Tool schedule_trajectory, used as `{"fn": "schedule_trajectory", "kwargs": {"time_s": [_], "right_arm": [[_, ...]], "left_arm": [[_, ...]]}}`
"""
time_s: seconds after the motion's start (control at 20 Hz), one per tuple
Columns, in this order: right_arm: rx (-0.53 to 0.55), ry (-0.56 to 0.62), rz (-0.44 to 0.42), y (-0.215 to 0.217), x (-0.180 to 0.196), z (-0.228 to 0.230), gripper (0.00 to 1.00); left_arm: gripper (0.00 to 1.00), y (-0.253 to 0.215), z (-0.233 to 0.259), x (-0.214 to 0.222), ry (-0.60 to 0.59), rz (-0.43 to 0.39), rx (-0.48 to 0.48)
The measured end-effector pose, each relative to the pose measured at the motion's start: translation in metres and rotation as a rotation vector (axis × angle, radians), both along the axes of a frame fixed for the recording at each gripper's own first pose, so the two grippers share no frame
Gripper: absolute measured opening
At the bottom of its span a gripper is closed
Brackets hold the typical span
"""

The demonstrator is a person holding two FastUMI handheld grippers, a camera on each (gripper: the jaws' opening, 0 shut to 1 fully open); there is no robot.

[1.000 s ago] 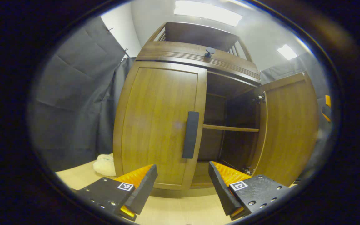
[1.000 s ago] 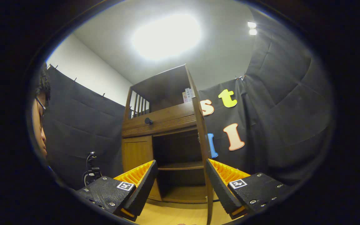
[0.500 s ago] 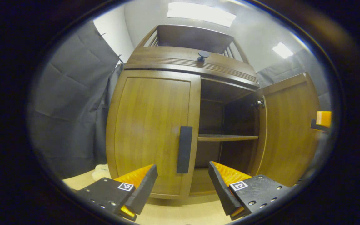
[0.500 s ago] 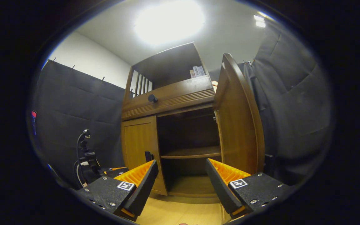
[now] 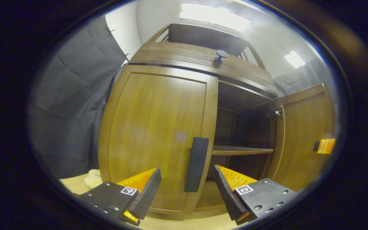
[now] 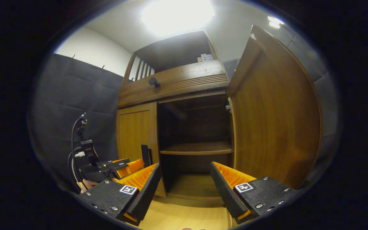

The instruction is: Open the right door of the double-door shoe cabinet with the right hand, and open the left door with the left hand.

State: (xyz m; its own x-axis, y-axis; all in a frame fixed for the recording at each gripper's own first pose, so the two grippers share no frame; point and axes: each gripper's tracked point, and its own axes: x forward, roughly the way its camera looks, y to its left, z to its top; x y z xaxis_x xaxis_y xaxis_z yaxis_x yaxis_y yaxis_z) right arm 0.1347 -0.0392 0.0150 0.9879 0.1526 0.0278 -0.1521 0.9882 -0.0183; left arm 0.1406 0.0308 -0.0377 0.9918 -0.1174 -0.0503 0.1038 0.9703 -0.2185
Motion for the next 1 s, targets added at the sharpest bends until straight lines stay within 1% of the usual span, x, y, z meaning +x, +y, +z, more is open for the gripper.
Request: {"fn": "schedule_trajectory", "kwargs": {"time_s": [0.05, 0.1, 0.25, 0.4, 0.5, 0.55, 0.6, 0.65, 0.7, 0.75, 0.85, 0.9, 0.95, 1.0], "right_arm": [[-0.028, 0.002, 0.001, 0.000, 0.002, -0.003, 0.95], [-0.053, 0.007, 0.005, 0.000, 0.003, -0.006, 0.95], [-0.111, 0.014, 0.017, -0.001, 0.006, -0.011, 0.95], [-0.109, 0.026, 0.027, -0.001, 0.009, -0.014, 0.96], [-0.085, 0.045, 0.034, -0.001, 0.011, -0.017, 0.97], [-0.077, 0.054, 0.033, 0.000, 0.011, -0.019, 0.97], [-0.075, 0.061, 0.029, -0.001, 0.012, -0.020, 0.97], [-0.076, 0.066, 0.026, 0.000, 0.013, -0.022, 0.97], [-0.077, 0.067, 0.025, 0.000, 0.013, -0.022, 0.97], [-0.079, 0.071, 0.026, -0.001, 0.014, -0.022, 0.97], [-0.073, 0.078, 0.037, 0.000, 0.016, -0.023, 0.97], [-0.063, 0.084, 0.048, 0.001, 0.016, -0.024, 0.97], [-0.049, 0.092, 0.063, 0.002, 0.016, -0.026, 0.98], [-0.034, 0.098, 0.077, 0.004, 0.016, -0.027, 0.98]], "left_arm": [[1.00, -0.001, 0.001, 0.002, -0.005, -0.010, -0.023], [0.95, -0.005, 0.003, 0.004, -0.014, -0.024, -0.041], [0.94, -0.012, 0.011, 0.012, -0.036, -0.045, -0.056], [0.99, -0.009, 0.007, 0.024, -0.026, -0.021, -0.013], [0.93, -0.013, 0.003, 0.030, -0.006, -0.028, -0.019], [0.93, -0.012, 0.000, 0.032, 0.009, -0.042, -0.029], [0.99, -0.013, 0.000, 0.034, 0.011, -0.034, -0.034], [0.83, -0.009, -0.003, 0.041, 0.016, -0.003, -0.036], [0.67, -0.010, -0.008, 0.046, 0.025, 0.005, -0.042], [0.50, -0.011, -0.010, 0.046, 0.027, -0.003, -0.053], [0.48, -0.014, -0.013, 0.052, 0.024, -0.003, -0.116], [0.47, -0.014, -0.012, 0.054, 0.021, -0.001, -0.122], [0.34, -0.013, -0.012, 0.052, 0.023, -0.003, -0.106], [0.31, -0.014, -0.011, 0.052, 0.019, -0.002, -0.076]]}}
